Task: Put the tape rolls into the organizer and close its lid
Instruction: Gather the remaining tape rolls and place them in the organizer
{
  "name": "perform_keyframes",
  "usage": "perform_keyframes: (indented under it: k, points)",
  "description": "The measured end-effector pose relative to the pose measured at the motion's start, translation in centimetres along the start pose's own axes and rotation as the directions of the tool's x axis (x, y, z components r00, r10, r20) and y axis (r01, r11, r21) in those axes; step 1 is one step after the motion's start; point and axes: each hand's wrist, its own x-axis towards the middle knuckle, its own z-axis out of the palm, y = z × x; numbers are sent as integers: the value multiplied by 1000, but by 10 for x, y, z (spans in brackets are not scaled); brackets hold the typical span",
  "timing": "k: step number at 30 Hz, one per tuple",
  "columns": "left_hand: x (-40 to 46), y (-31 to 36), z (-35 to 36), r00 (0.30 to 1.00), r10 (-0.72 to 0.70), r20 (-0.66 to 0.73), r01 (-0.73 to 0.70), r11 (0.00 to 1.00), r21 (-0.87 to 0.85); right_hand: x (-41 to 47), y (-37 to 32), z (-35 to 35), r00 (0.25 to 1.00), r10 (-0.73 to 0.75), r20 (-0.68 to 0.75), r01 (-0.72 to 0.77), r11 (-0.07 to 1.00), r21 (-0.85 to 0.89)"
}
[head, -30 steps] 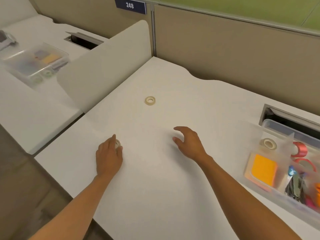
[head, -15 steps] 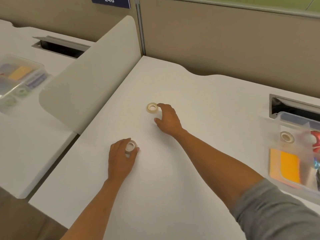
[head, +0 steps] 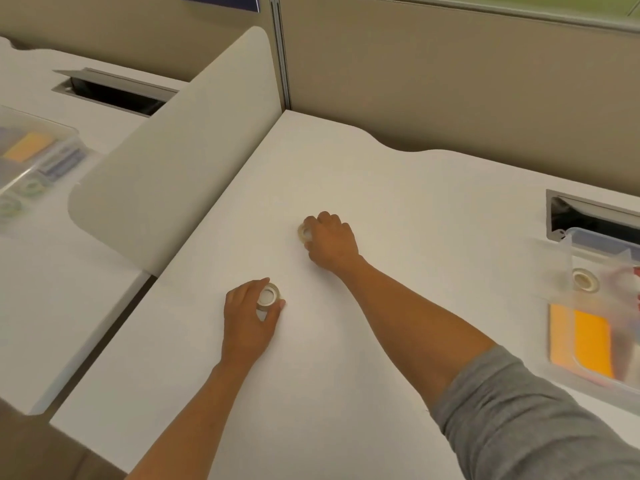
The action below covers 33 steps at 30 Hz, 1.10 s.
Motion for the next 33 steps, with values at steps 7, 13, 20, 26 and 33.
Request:
perform_keyframes:
  k: [7,13,20,26,33]
  points:
    - [-1,16,1,1000,-8,21,9,999,-52,-56,24,-12,996,87,24,-90,988,126]
    - [-4,49,17,997,34,70,-23,989,-146,-109,54,-38,978,190,-86,-159,946,282]
    - [-10,100,59,979,126,157,-98,979,-177,-169,121,-77,936,283,-207,-208,923,324]
    - [-28,158,104,946,301,122,-276,943,-185,-217,189,-121,867,349,-355,-225,911,345]
    - [-40,241,142,902,421,93,-397,895,-205,-248,295,-165,791,428,-436,-363,903,228]
